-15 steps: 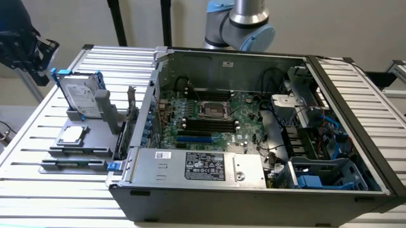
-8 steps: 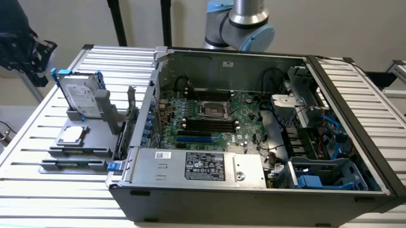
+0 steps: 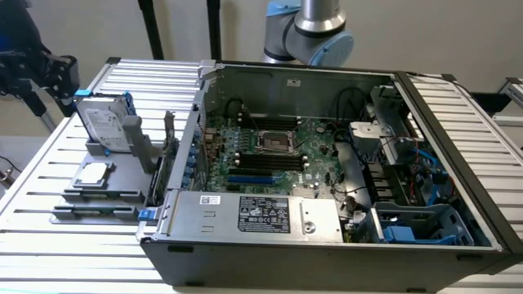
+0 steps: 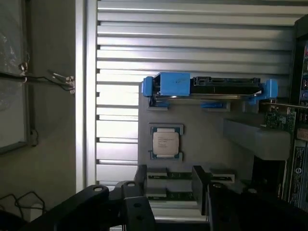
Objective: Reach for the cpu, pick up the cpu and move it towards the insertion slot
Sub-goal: 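Pick up the cpu and move it towards the insertion slot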
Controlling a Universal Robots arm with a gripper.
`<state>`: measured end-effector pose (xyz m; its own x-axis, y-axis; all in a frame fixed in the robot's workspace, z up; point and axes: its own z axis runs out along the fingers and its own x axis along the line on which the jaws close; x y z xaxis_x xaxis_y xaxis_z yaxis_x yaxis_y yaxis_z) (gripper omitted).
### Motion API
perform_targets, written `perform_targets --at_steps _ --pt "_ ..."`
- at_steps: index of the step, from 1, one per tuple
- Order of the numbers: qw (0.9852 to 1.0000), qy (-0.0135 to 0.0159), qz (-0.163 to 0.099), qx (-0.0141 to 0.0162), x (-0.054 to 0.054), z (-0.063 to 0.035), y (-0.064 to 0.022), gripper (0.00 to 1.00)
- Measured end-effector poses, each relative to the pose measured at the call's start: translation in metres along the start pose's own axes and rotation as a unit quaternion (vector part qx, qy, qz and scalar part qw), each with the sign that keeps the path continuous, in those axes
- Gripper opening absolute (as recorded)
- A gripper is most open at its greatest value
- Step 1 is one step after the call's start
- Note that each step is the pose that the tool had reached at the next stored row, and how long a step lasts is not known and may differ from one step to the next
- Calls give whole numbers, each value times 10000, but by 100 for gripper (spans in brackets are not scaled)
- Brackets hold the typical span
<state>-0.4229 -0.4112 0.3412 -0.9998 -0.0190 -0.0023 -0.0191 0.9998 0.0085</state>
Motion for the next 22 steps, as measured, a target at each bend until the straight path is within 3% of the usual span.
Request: perform_targets --at_steps 6,22 --pt "10000 -1 -1 -1 -3 109 -14 71" --pt "10000 0 -1 -1 -118 400 -106 71"
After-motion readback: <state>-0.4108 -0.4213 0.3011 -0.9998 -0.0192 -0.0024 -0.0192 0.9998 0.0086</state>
